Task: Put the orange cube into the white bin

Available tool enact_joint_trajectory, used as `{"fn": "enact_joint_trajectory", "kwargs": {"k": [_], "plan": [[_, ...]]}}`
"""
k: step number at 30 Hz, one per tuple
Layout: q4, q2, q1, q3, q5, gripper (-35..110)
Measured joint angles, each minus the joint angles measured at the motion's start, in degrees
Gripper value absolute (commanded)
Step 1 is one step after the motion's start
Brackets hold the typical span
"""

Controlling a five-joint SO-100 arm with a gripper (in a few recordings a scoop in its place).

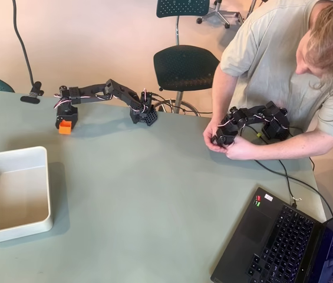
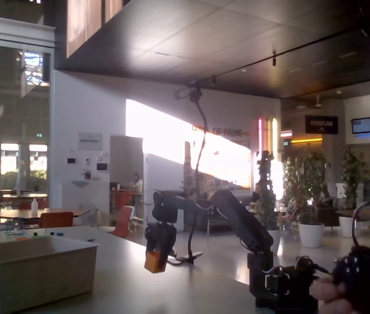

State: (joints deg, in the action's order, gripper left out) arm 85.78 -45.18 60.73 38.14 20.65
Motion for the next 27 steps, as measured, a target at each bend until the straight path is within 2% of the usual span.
{"fn": "enact_joint_trajectory", "kwargs": {"k": [17, 27], "plan": [[-0.7, 0.1, -8.2, -31.3, 0.1, 29], [-17.1, 1.1, -17.8, -35.4, -0.1, 29]]}}
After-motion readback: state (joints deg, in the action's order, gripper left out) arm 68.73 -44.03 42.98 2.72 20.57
